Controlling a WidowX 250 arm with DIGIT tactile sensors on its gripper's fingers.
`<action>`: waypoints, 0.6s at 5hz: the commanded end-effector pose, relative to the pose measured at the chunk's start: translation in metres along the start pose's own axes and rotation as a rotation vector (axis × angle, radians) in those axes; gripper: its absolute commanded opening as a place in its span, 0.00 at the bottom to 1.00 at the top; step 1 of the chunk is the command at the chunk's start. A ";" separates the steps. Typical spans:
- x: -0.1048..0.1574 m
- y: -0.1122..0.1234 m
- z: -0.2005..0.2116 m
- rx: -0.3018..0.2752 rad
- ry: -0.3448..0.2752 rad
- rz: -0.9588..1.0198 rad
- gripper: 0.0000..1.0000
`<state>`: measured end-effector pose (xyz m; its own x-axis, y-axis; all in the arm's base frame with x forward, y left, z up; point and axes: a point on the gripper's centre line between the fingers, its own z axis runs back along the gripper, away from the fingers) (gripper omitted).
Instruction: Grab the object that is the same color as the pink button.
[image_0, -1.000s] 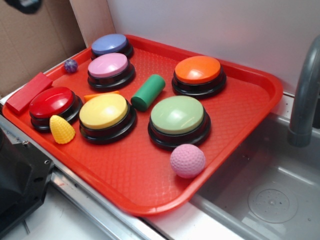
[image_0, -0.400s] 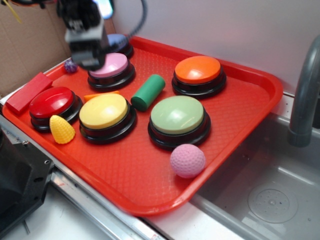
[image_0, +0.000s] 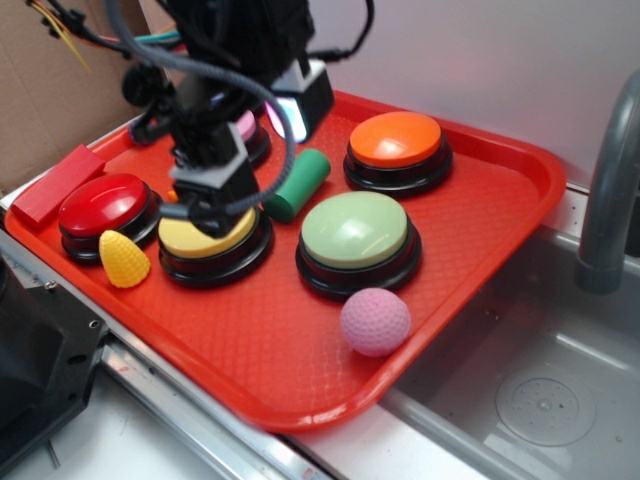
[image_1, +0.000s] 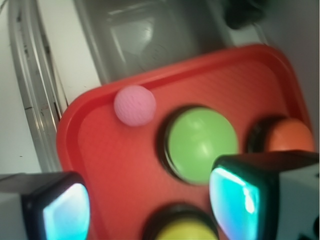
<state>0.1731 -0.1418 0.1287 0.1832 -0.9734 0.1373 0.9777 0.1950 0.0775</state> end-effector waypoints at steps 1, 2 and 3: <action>0.015 -0.002 -0.039 -0.035 -0.138 -0.168 1.00; 0.025 -0.004 -0.059 -0.054 -0.147 -0.200 1.00; 0.034 -0.006 -0.077 -0.055 -0.116 -0.219 1.00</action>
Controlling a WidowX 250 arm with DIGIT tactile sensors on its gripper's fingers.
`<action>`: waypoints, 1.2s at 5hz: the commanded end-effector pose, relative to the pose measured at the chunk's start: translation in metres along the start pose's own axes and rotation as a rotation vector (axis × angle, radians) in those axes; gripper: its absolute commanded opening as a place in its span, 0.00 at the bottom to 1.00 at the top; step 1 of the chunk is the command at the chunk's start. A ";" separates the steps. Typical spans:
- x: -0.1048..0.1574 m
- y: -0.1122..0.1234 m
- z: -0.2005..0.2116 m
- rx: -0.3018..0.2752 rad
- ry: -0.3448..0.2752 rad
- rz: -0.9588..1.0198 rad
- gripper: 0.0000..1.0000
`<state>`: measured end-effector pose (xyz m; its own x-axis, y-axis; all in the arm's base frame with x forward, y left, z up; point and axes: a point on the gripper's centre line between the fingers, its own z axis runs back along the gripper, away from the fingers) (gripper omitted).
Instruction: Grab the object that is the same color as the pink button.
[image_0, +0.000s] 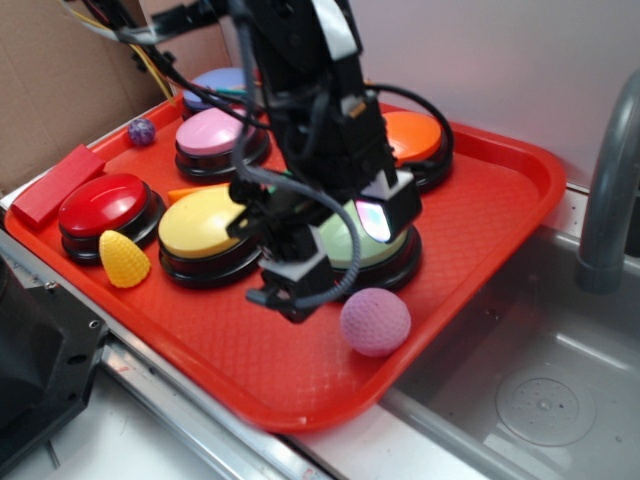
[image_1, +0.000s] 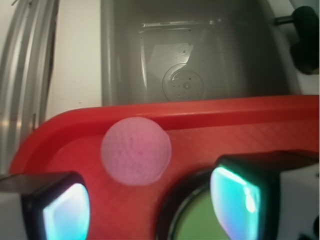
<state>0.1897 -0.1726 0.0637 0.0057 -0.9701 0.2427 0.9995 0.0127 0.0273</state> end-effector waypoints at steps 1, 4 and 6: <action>0.013 -0.011 -0.023 -0.001 -0.008 -0.118 1.00; 0.012 -0.013 -0.027 0.012 -0.002 -0.095 0.00; 0.002 -0.007 0.025 0.123 0.002 0.161 0.00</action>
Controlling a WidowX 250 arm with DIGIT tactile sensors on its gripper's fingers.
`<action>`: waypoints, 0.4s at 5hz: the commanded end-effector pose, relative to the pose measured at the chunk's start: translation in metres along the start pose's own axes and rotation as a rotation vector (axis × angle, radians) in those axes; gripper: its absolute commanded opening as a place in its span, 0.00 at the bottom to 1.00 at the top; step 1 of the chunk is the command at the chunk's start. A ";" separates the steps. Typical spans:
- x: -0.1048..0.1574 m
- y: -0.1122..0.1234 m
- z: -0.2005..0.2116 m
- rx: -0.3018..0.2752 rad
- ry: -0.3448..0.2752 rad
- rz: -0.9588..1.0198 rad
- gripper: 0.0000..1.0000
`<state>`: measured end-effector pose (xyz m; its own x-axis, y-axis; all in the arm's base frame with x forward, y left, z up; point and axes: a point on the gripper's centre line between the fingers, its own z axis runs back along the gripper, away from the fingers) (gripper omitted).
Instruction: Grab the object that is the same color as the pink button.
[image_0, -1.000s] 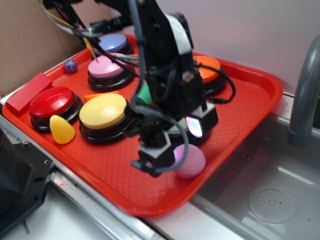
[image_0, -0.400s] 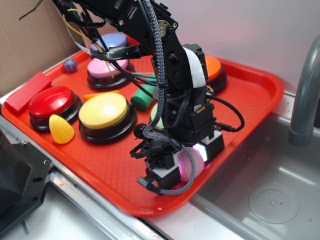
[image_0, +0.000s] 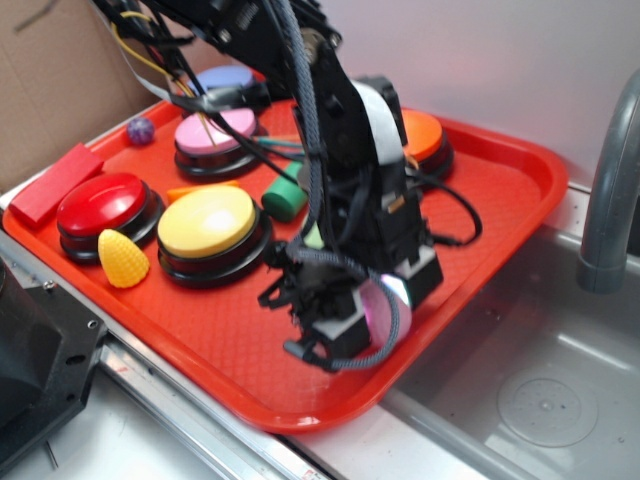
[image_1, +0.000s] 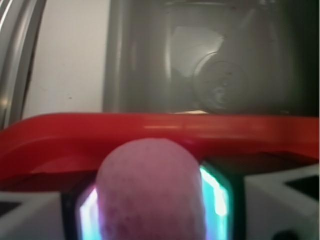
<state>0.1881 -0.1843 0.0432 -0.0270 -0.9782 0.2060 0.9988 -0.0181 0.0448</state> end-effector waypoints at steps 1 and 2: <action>-0.022 0.003 0.081 0.128 -0.063 0.395 0.00; -0.050 0.012 0.113 0.157 0.042 0.637 0.00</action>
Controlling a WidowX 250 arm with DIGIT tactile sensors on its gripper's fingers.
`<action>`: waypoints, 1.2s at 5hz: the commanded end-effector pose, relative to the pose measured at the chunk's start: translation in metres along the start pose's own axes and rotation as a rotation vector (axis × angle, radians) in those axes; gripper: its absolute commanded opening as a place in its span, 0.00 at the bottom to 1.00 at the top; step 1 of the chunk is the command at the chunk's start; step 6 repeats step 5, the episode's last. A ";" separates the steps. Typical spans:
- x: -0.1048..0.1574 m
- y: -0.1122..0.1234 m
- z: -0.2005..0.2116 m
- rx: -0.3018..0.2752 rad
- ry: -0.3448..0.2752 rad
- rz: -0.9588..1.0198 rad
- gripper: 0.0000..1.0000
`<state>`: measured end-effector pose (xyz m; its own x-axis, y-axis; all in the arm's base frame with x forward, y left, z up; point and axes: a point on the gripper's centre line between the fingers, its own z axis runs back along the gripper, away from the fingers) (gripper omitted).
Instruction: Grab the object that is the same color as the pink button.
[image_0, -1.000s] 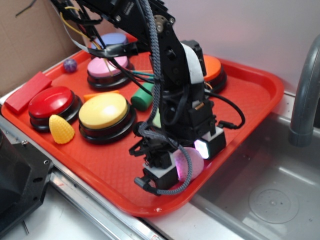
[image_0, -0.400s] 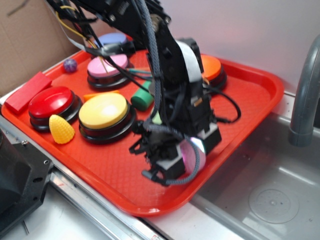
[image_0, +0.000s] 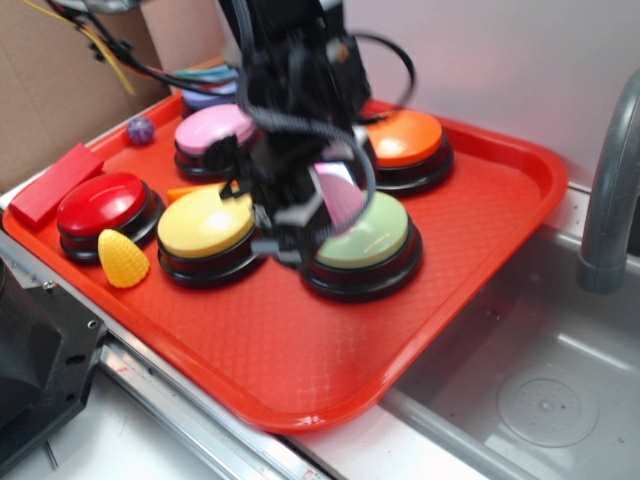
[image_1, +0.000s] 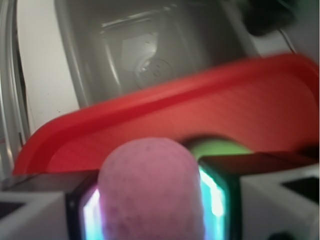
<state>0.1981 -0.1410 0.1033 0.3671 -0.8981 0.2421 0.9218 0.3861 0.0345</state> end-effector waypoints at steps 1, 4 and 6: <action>-0.039 0.031 0.065 0.133 0.188 0.464 0.00; -0.103 0.051 0.079 0.207 0.390 1.149 0.00; -0.104 0.050 0.080 0.197 0.397 1.144 0.00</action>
